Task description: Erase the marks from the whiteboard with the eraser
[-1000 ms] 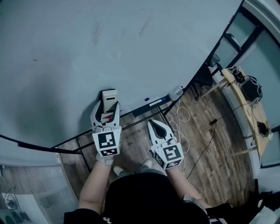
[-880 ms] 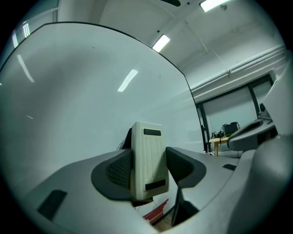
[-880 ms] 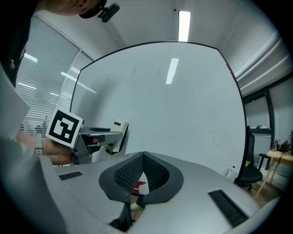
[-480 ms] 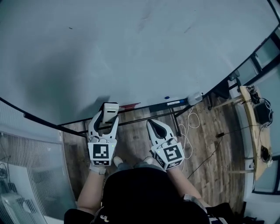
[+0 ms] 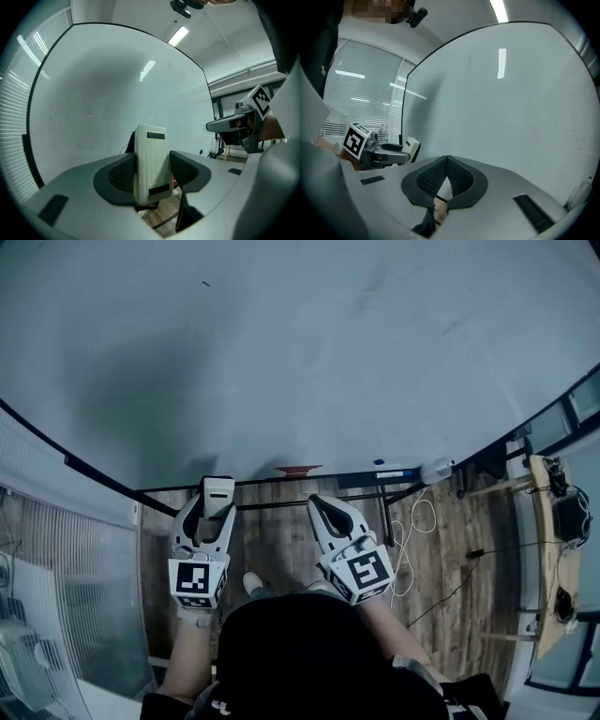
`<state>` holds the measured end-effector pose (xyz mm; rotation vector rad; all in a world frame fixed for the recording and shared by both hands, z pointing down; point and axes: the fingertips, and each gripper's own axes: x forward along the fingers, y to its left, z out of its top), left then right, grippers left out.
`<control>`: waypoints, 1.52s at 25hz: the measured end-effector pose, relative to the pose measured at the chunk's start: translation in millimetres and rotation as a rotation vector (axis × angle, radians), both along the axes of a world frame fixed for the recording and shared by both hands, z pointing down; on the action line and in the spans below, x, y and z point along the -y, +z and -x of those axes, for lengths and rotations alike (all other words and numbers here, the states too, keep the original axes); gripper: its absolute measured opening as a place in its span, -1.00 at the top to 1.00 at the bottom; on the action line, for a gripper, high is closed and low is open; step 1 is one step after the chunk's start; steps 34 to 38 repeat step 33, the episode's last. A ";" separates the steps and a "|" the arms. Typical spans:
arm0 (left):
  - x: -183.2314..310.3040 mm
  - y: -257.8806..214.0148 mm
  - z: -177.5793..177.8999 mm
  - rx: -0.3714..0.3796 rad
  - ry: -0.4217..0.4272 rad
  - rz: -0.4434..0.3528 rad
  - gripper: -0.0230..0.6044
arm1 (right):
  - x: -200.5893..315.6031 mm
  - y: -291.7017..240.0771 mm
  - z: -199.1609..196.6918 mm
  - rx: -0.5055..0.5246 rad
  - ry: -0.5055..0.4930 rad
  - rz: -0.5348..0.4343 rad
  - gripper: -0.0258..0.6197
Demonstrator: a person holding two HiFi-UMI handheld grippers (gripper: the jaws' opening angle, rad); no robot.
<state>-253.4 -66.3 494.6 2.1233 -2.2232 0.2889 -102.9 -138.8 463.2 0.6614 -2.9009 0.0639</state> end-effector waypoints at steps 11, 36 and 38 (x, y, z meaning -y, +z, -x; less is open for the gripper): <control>-1.8 -1.9 -3.9 -0.031 0.012 -0.010 0.14 | -3.6 -6.8 14.3 -0.025 -0.071 -0.078 0.84; 43.3 -0.5 -23.0 -0.036 0.126 0.004 0.14 | 15.3 5.3 -8.2 -0.060 0.038 -0.054 0.84; 43.3 -0.5 -23.0 -0.036 0.126 0.004 0.14 | 15.3 5.3 -8.2 -0.060 0.038 -0.054 0.84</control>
